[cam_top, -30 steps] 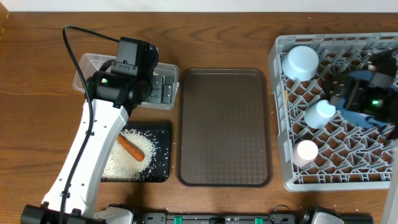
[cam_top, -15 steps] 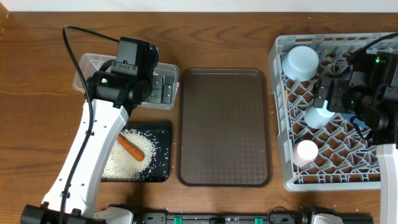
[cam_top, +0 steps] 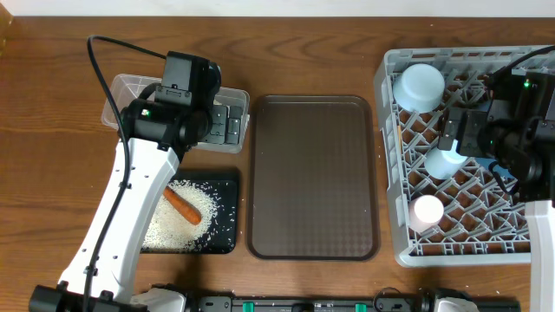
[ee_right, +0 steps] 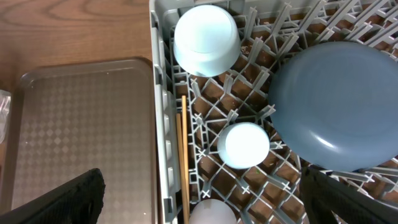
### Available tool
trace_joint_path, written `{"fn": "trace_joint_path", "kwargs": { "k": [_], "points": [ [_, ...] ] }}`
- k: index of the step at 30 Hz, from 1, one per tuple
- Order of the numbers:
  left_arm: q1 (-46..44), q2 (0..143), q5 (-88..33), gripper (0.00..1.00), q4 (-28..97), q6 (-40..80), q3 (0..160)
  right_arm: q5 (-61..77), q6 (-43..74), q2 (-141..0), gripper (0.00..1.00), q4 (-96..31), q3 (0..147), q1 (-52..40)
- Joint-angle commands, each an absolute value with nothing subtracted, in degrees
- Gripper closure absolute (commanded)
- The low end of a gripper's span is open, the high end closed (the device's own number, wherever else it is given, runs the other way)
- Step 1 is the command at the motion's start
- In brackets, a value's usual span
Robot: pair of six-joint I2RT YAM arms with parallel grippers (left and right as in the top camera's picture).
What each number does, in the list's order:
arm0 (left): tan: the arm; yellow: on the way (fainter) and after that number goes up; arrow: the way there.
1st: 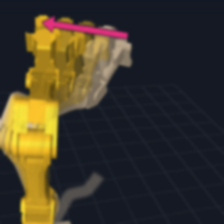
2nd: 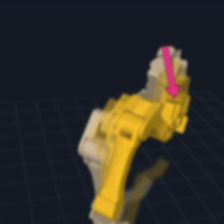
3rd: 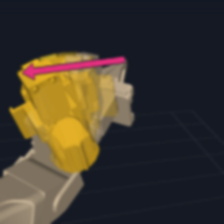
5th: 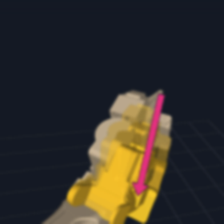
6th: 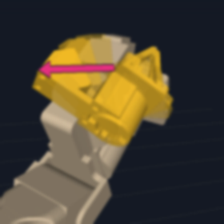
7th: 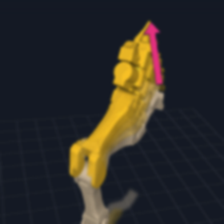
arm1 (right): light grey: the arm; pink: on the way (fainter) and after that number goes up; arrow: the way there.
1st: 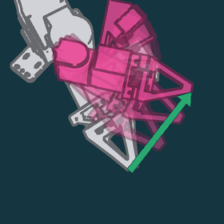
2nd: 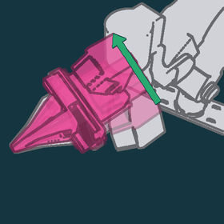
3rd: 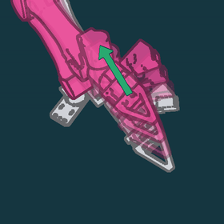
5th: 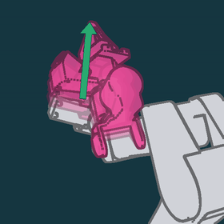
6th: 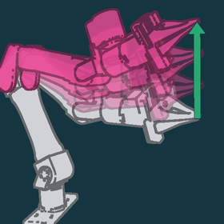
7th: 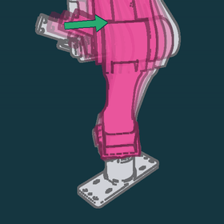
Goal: Sort waste into correct bins and load items into the dishwasher rack
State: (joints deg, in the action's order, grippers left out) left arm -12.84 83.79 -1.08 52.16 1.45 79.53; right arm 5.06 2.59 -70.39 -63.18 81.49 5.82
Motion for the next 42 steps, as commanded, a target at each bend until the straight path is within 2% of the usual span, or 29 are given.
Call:
{"fn": "trace_joint_path", "kwargs": {
  "k": [1, 8, 17, 27, 35, 42],
  "points": [
    [-12.6, 83.9, -0.4, 0.0, 52.2, 1.1, 79.7, 4.3, 3.4, -70.4, 0.01, -63.2, 81.9, 5.2],
    [-12.6, 83.9, -0.4, 0.0, 52.2, 1.1, 79.7, 4.3, 3.4, -68.4, 0.01, -63.2, 81.7, 5.2],
    [-12.6, 83.9, -0.4, 0.0, 52.2, 1.1, 79.7, 4.3, 3.4, -58.7, 0.01, -63.2, 81.7, 4.2],
    [-12.6, 83.9, -0.4, 0.0, 52.2, 1.1, 79.7, 4.3, 3.3, -42.4, 0.01, -64.5, 81.0, -4.8],
    [-12.6, 83.9, -0.4, 0.0, 52.2, 1.1, 79.7, 4.3, 3.3, -28.8, 0.01, -64.0, 77.0, -5.8],
    [-12.6, 83.9, -0.4, 0.0, 52.2, 1.1, 79.7, 4.3, 3.0, -16.3, 0.01, -59.9, 65.6, -5.8]
  ]
}}
